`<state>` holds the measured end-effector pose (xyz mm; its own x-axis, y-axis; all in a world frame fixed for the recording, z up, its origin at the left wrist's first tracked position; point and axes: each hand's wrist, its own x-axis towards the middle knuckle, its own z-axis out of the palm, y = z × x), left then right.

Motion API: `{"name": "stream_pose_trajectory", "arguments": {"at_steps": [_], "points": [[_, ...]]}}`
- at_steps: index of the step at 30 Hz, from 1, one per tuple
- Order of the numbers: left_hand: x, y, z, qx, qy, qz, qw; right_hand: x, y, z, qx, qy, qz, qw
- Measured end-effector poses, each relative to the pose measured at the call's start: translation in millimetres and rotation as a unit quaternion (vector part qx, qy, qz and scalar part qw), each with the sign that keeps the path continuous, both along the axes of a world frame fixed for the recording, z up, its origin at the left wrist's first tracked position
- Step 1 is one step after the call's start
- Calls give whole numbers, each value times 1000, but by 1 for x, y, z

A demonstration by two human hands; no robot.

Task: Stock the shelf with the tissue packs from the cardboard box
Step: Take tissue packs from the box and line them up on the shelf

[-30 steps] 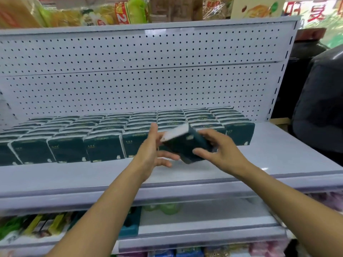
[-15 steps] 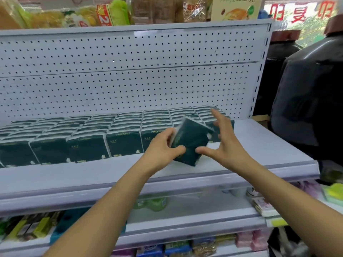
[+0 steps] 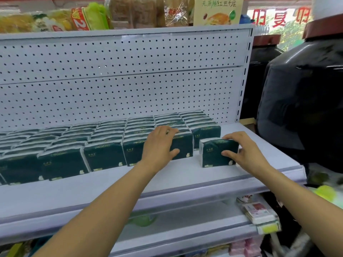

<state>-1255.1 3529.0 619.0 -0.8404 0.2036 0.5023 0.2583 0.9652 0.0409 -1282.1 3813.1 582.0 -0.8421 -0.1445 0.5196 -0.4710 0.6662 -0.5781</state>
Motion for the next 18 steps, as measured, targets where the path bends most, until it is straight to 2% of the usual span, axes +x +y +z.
{"name": "stream_pose_trajectory", "arguments": {"at_steps": [5,8,18], "points": [[-25,-6,-9,-107,17,5,994,-33,-14,2,36,3,-38,999],[-31,-9,-13,-110,34,4,993,-44,-23,4,73,8,-59,996],[-38,-8,-19,-101,39,0,994,-50,-34,5,114,7,-91,989]]}}
